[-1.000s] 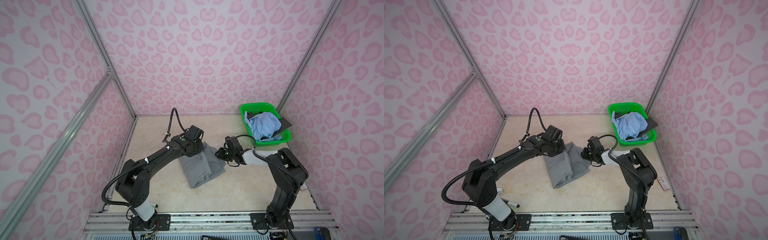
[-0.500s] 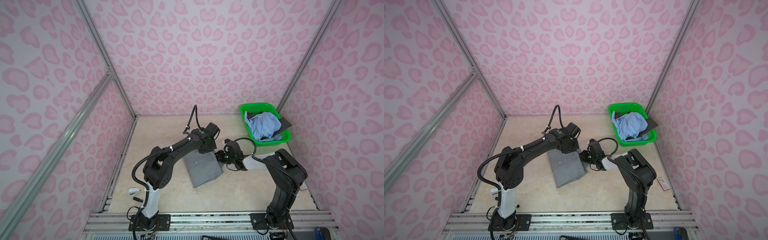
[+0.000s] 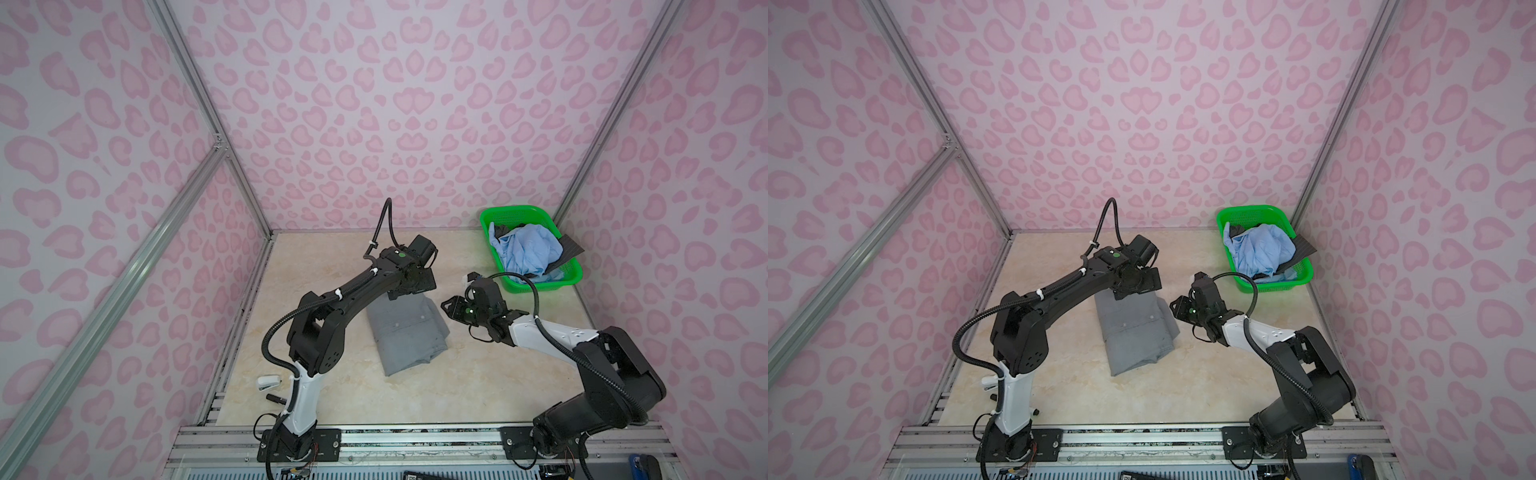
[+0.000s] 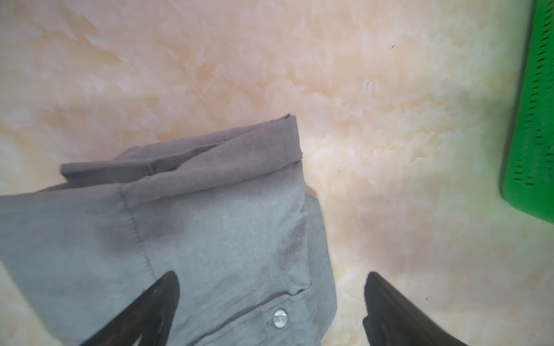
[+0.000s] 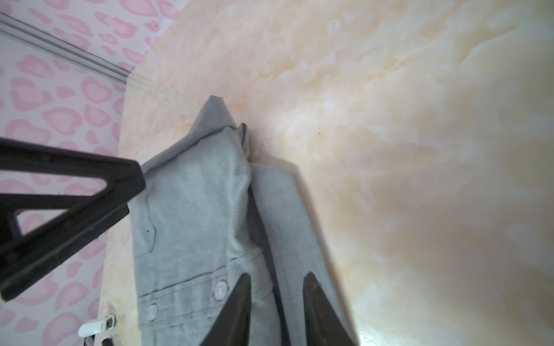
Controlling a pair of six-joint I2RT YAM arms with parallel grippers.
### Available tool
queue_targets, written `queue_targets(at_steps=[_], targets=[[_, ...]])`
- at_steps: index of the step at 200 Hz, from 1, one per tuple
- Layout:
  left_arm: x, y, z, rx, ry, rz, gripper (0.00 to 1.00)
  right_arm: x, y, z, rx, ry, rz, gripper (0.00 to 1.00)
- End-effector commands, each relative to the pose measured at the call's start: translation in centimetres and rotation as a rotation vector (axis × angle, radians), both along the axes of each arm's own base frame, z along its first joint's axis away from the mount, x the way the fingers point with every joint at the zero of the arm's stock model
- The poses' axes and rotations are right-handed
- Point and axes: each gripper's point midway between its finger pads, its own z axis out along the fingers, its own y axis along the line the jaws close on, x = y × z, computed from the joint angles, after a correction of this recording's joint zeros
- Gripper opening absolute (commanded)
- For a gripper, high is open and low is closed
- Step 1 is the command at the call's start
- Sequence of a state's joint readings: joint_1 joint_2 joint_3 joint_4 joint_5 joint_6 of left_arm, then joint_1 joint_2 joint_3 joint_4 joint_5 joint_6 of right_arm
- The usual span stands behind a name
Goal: Fold and stack the long sleeve shirts
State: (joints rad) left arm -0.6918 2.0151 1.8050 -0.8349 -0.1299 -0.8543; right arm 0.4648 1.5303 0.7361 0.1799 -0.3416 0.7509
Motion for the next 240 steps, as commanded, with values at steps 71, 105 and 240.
queue_targets(at_steps=[71,105,240], targets=[[1.7,4.3,-3.9,-0.040,0.037,0.025,0.98,-2.0,9.0,-2.6,0.054,0.080,0.289,0.28],[2.2,6.6,-8.3,0.003,0.111,0.093,0.98,-2.3,7.6,-7.6,-0.014,0.149,0.247,0.28],[5.8,4.1,-1.8,-0.178,0.006,0.044,0.97,-5.1,8.2,-8.0,-0.013,0.140,0.337,0.32]])
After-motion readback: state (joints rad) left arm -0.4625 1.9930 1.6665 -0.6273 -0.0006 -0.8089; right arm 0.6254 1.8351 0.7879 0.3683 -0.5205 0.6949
